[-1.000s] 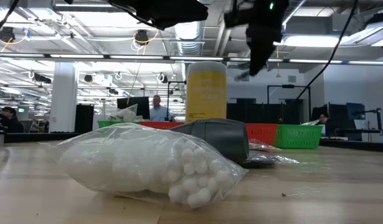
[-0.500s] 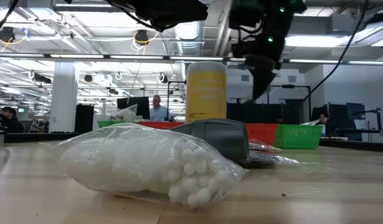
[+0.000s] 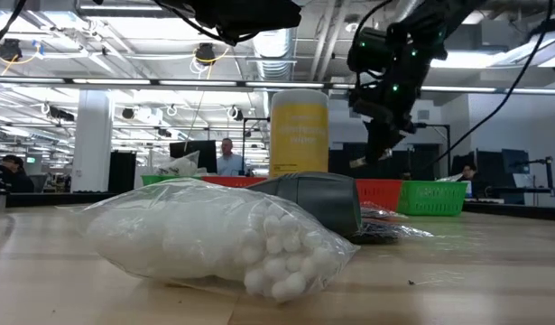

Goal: Pick & Place Travel size toiletries
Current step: Put the silver nail cutter into the right red bin, then put the black hairbrush into the right green bin

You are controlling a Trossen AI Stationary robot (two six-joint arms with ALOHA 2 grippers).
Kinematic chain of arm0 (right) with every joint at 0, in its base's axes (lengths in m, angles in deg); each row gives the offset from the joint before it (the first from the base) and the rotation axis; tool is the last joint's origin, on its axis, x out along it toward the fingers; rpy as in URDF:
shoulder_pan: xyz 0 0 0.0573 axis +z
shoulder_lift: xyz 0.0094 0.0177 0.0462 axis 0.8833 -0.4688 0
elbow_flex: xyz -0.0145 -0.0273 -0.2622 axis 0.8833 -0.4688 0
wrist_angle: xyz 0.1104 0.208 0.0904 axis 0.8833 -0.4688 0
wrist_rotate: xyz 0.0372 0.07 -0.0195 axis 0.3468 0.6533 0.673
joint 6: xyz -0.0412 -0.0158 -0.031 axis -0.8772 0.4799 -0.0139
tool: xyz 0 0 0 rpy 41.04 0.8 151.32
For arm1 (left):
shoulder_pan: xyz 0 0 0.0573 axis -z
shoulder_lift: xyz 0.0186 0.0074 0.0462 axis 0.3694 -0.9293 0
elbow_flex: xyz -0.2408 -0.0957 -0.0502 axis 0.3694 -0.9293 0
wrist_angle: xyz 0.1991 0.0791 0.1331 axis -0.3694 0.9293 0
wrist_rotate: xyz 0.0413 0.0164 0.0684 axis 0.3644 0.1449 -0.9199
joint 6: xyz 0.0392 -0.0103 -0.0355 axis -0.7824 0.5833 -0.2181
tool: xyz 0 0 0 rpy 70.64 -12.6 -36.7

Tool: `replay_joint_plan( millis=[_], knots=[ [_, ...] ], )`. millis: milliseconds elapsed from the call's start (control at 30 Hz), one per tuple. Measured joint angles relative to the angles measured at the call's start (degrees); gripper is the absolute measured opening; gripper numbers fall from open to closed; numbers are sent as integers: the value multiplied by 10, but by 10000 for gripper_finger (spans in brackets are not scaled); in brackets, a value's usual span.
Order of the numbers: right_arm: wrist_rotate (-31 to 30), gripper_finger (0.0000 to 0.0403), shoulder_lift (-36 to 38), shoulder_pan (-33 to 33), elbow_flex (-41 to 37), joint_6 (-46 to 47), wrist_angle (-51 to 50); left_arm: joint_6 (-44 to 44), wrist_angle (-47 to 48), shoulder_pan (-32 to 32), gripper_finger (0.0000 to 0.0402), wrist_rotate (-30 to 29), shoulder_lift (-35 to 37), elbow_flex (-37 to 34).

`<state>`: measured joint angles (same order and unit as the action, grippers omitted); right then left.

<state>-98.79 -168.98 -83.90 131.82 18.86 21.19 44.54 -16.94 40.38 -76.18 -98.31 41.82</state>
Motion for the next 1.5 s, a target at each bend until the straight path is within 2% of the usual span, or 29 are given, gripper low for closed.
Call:
replay_joint_plan(
  millis=[367, 667, 967, 1500],
  knots=[
    [17, 26, -46, -13, 0, -17, 50, 15, 1, 0, 61, 2, 0, 0],
    [16, 65, -47, -13, 0, -23, 58, 15, 1, 0, 60, 2, 0, 0],
    [16, 71, -47, -12, 0, -23, 48, 26, 1, 0, 61, -1, 0, 0],
    [30, 73, -17, 87, 0, 11, 8, 26, 1, 0, 60, 0, 0, 0]
  ],
)
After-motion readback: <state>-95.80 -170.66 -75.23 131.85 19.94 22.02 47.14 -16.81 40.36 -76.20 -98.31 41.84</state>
